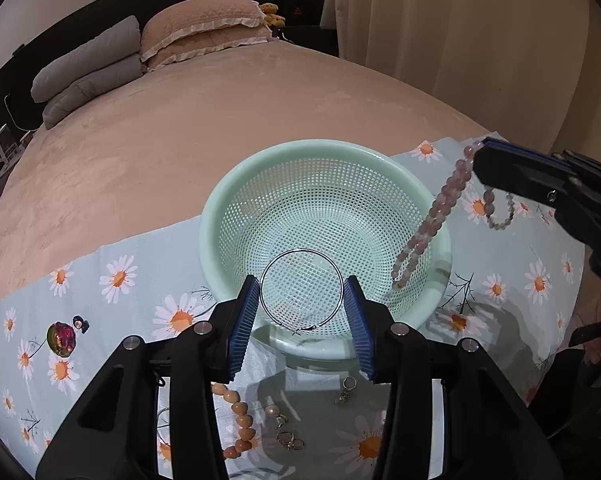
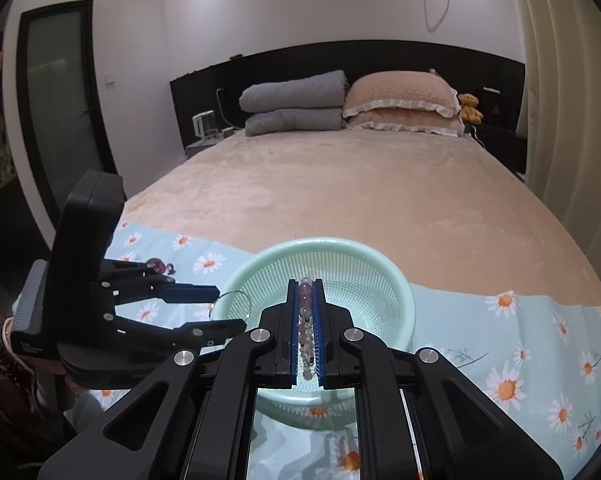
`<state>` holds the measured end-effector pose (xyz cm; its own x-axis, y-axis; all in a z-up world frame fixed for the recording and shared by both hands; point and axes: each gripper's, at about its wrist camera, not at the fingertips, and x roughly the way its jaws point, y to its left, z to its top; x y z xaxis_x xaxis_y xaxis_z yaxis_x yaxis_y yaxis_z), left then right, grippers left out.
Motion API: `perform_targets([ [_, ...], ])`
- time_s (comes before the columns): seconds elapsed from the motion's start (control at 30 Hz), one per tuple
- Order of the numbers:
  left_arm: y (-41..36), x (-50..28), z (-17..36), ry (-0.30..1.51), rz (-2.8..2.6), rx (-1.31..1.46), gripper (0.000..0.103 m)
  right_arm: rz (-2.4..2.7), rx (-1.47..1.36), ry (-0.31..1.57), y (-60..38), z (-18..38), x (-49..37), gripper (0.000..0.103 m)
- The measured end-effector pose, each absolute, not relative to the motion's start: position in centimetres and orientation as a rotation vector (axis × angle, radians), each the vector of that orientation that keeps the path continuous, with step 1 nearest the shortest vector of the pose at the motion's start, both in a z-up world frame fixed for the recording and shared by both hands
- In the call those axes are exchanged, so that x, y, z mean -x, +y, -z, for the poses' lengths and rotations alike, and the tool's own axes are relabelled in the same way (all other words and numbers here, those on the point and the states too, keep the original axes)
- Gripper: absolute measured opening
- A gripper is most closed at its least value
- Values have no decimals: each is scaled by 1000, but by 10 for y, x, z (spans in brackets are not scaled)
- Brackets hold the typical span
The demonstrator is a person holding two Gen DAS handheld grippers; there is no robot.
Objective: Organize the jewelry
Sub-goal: 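Open the right tool over the basket while the left tool drops the hoop in, then grasp the pearl stud earring with the left tool while the right tool grasps a silver earring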
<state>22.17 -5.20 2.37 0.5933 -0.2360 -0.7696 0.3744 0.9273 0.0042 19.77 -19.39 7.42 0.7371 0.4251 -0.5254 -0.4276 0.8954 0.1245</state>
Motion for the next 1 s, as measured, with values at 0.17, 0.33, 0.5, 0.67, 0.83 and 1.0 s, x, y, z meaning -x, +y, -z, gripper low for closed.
perform_targets([
  [0.17,-41,-220,-22,847,294,-193,73,-306,-60,551,-212,-65,-200,86],
  [0.33,-10,-204,-26,833,245,-154,85,-270,-119,527,-232,-71,-194,86],
  [0.5,18,-176,-21,850,198,-160,90,-280,-85,538,-226,-70,-177,86],
  [0.67,36,-143,-5,881,147,-170,90,-303,-53,557,-212,-62,-155,86],
  [0.83,47,-117,14,927,143,-162,90,-338,0,605,-195,-42,-133,86],
  [1.0,52,-100,28,949,143,-156,90,-364,38,653,-180,-21,-118,86],
])
